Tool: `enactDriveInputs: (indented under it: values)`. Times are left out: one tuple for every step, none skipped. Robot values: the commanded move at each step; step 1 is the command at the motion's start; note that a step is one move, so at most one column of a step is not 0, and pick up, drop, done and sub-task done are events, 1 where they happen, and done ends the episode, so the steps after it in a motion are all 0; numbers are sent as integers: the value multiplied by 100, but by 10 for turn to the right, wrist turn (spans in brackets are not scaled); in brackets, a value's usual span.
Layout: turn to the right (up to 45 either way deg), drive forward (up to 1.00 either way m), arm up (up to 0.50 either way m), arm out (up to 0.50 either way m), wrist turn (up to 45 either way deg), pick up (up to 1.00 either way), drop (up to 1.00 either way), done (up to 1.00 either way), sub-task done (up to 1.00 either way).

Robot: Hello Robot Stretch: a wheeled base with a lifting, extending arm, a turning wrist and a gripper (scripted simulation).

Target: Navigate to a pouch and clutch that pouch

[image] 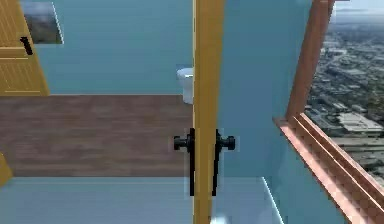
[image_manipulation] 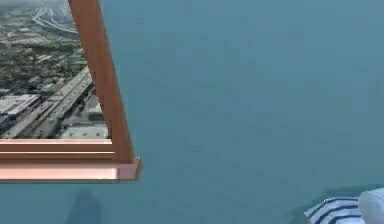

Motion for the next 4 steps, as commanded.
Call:
enactDriveInputs:
  values:
    - [-450, 0, 0, 0, 0, 0, 0, 0, 0]
    - [-420, 0, 0, 0, 0, 0, 0, 0, 0]
    - [0, 30, 0, 0, 0, 0, 0, 0, 0]
    - [150, 0, 0, 0, 0, 0, 0, 0, 0]
